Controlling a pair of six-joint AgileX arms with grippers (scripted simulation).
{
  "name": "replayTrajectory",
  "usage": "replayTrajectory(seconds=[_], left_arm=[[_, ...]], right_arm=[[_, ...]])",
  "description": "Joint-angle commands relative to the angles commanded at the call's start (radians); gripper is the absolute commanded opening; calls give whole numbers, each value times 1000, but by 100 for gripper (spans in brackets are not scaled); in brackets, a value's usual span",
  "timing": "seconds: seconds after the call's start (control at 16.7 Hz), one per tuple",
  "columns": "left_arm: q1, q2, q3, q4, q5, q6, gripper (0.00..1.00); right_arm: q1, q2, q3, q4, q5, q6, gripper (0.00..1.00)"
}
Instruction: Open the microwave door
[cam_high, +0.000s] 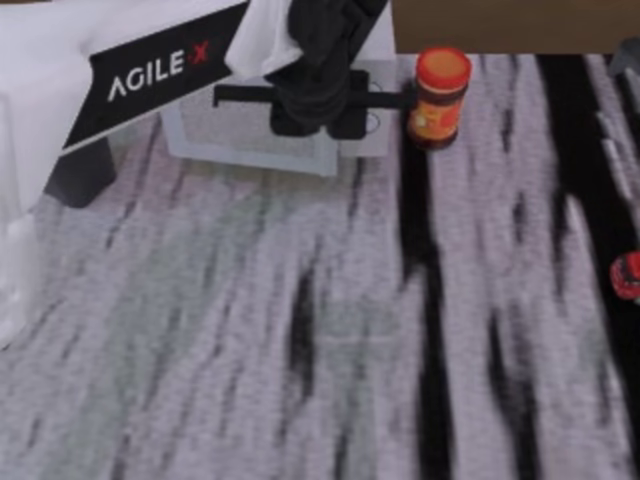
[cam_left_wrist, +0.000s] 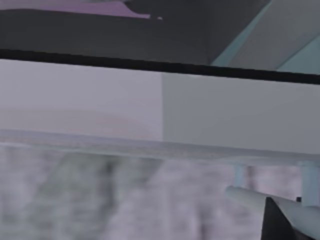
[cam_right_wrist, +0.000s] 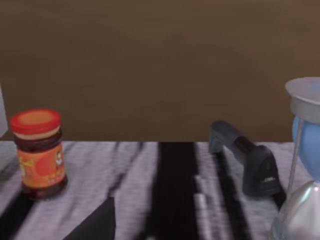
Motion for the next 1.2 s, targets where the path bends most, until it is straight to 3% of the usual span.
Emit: replayTrajectory(seconds=[1.2], left_arm=[[5, -43, -68, 36, 22, 45, 0]], right_arm=[[0, 0, 0, 0, 0, 0, 100]])
